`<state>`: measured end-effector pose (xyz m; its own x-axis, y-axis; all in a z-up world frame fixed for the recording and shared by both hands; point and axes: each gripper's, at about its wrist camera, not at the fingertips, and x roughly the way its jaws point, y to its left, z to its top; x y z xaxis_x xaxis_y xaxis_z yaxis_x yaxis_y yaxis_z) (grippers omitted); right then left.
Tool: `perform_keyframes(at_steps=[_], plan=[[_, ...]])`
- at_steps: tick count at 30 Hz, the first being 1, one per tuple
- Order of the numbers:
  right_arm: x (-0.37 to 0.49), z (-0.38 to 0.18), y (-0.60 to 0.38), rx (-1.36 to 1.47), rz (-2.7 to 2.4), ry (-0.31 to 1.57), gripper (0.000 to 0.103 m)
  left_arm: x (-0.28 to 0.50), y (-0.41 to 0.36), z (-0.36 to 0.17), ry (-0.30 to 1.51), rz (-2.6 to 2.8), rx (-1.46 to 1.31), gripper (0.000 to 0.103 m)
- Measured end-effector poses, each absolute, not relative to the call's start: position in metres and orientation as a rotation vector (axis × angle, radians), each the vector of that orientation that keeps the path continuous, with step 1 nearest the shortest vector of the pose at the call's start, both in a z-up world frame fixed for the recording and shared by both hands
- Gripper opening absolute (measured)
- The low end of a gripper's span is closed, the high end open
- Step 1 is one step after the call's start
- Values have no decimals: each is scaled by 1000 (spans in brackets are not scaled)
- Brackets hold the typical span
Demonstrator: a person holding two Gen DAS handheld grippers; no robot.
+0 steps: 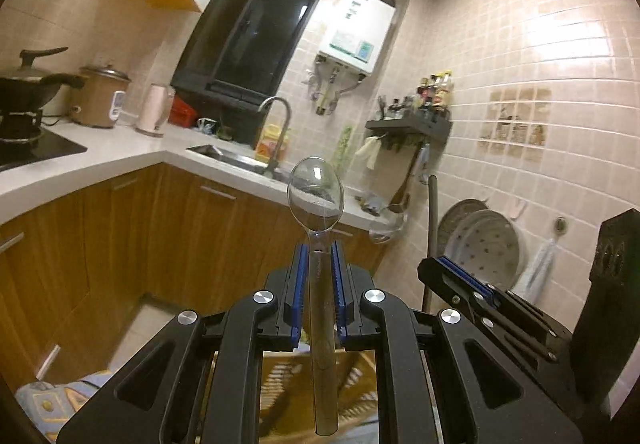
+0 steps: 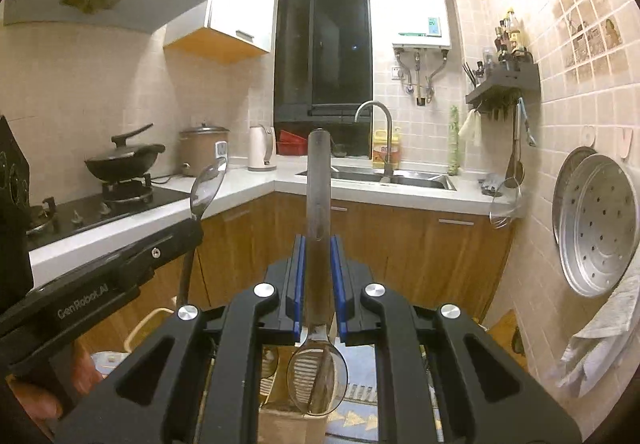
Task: Organize utensils
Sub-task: 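Lift both clear spoons up and carry them over the basket, then open both tools to drop the clear spoons into the basket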
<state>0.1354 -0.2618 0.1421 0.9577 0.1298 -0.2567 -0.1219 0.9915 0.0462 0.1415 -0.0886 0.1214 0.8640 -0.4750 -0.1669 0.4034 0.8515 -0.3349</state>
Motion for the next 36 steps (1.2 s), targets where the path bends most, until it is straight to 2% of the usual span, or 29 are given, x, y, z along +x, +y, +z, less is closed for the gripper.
perform_keyframes(at_steps=[8,18,25,27,29,32,33,36], plan=[[160,119,-267,92,121,275,10,164,-92,92,249,-344,-261,11],[163,91,-262,95,127,279,11,152,-98,78,202,-267,-198,11],[137,87,-267,83,156,287,11,135,-91,73,223,-295,-179,12],[124,87,-269,68,181,305,11,127,-87,73,235,-324,-174,15],[113,89,-271,57,191,308,16,117,-81,75,240,-351,-185,36],[91,94,-278,50,191,300,38,102,-69,81,242,-363,-207,37],[82,97,-281,50,187,297,53,95,-63,85,240,-367,-219,37],[57,105,-288,31,159,302,55,75,-51,97,249,-390,-240,37]])
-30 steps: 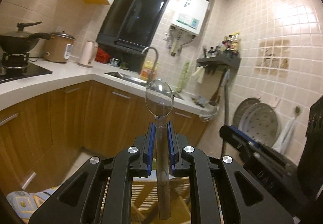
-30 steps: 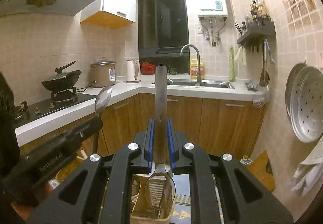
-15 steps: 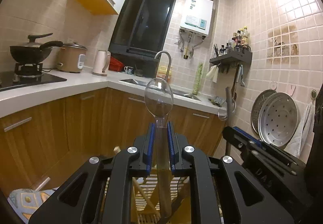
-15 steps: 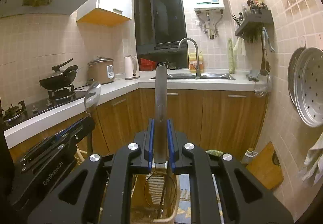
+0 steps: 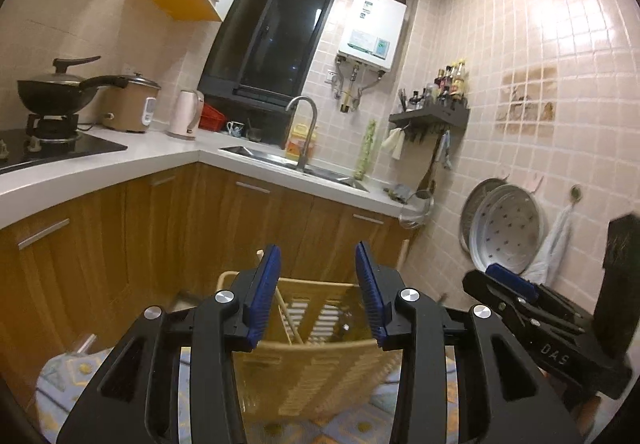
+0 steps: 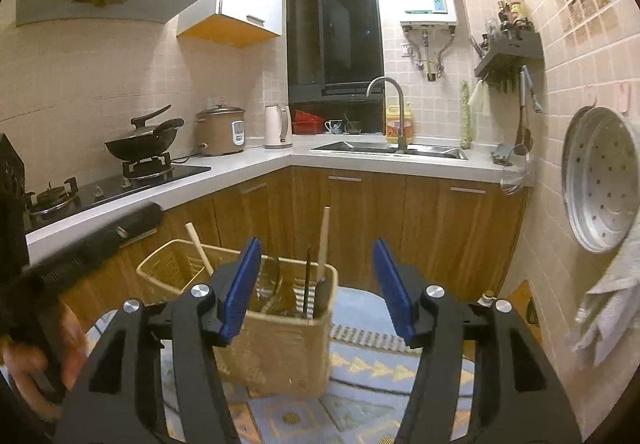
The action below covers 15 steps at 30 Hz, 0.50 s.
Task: Organize utensils
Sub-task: 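Open both tools to drop the clear spoons into the basket, then lower both open tools toward the remaining wooden chopsticks on the rug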
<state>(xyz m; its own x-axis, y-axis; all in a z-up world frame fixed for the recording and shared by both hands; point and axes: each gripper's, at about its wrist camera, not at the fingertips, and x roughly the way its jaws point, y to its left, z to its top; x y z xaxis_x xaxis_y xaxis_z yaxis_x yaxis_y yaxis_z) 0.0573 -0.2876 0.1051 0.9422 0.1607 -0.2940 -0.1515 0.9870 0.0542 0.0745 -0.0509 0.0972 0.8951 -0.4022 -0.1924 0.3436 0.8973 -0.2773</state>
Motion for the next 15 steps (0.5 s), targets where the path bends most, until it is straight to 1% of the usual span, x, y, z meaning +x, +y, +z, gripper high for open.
perform_keyframes(at_steps=[3,4,5,6,7,9,11,15], plan=[[29,113,-292,14,144,322,55,53,-44,110,304,-431,-244,37],[23,115,-292,7,142,335,55,49,-44,112,325,-446,-239,39],[16,117,-292,-6,144,364,55,44,-46,116,384,-476,-225,41],[11,117,-290,-23,153,409,55,44,-47,117,448,-503,-223,41],[9,115,-289,-37,180,475,58,46,-50,114,558,-549,-239,41],[4,109,-287,-46,228,583,59,53,-60,102,778,-620,-254,41],[-9,98,-286,-64,202,668,59,51,-74,81,941,-623,-220,41],[-26,66,-291,-71,168,804,59,33,-95,48,1025,-610,-104,41]])
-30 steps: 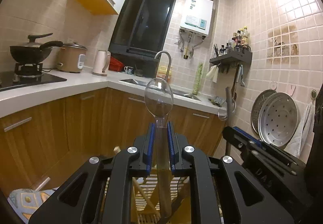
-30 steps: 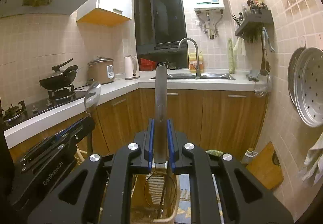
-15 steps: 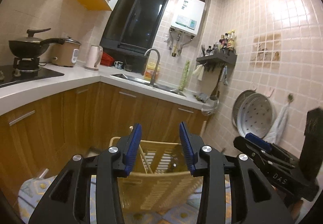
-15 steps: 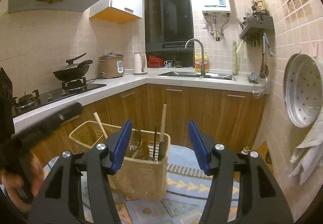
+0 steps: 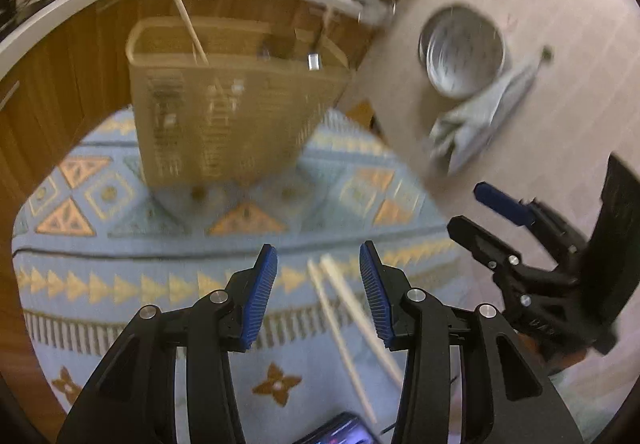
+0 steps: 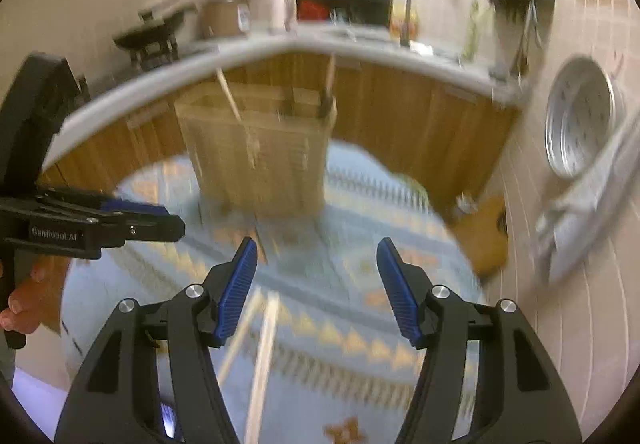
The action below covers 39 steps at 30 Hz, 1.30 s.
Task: Organize utensils
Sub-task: 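Lower both open tools toward the remaining wooden chopsticks on the rug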
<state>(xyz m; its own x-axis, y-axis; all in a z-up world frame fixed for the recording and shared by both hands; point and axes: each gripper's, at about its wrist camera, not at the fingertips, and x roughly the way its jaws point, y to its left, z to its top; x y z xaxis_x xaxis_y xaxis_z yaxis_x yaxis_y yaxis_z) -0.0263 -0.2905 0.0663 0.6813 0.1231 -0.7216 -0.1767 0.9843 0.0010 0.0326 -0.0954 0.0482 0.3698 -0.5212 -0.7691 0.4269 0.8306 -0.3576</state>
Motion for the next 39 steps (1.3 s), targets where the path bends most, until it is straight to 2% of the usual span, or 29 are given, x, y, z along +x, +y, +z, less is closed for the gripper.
perform_keyframes(at_steps=[6,12,14,18,28,36,39], plan=[[-50,19,-287,-113,157,946,58,20,-111,4,1142,-629,-120,40],[-66,-4,-288,-59,175,977,58,13,-122,-21,1188,-628,-140,40],[-69,-13,-289,-33,181,990,55,10,-124,-25,1193,-628,-143,40],[-68,-25,-287,4,198,1024,41,6,-124,-27,1196,-625,-141,40],[-72,-42,-277,31,237,1047,34,6,-112,-32,1217,-621,-193,39],[-88,-42,-262,-16,286,1042,33,3,-126,-37,1232,-620,-168,39],[-100,-43,-257,-75,249,1012,27,2,-129,-42,1246,-620,-169,39]])
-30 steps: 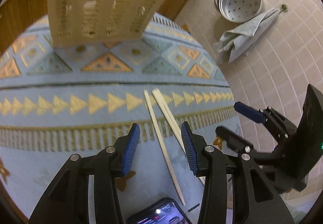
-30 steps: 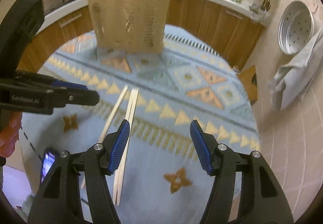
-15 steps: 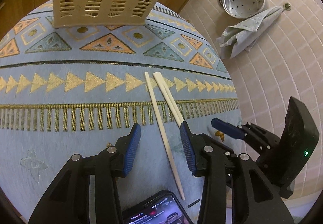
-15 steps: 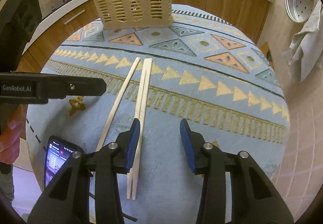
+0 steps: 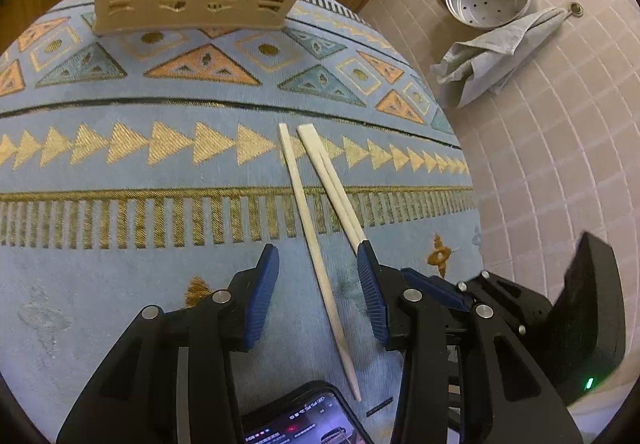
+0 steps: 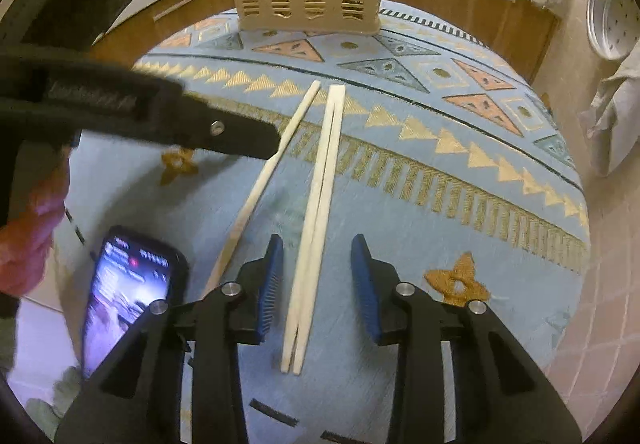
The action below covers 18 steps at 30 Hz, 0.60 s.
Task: Organize utensils
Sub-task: 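Lower both open tools toward the remaining wooden chopsticks on the rug, then grasp a pair of chopsticks with the right tool while the left tool reaches another chopstick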
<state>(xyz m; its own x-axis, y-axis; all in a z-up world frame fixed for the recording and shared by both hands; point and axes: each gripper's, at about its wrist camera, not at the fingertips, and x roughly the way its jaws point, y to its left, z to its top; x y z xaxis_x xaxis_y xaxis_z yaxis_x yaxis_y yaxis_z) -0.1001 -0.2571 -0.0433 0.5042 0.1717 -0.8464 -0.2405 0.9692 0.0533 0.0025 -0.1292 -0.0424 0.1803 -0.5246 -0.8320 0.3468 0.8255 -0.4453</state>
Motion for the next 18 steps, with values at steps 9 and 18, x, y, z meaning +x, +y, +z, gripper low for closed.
perform_keyframes(at_steps=[9,18], plan=[[-100,-44,-295,46,180,1005,10,-4,-140,-41,1221,-583,-68,39],[-107,-45,-321,125,181,1007,10,-12,-159,-39,1175,-513,114,36]])
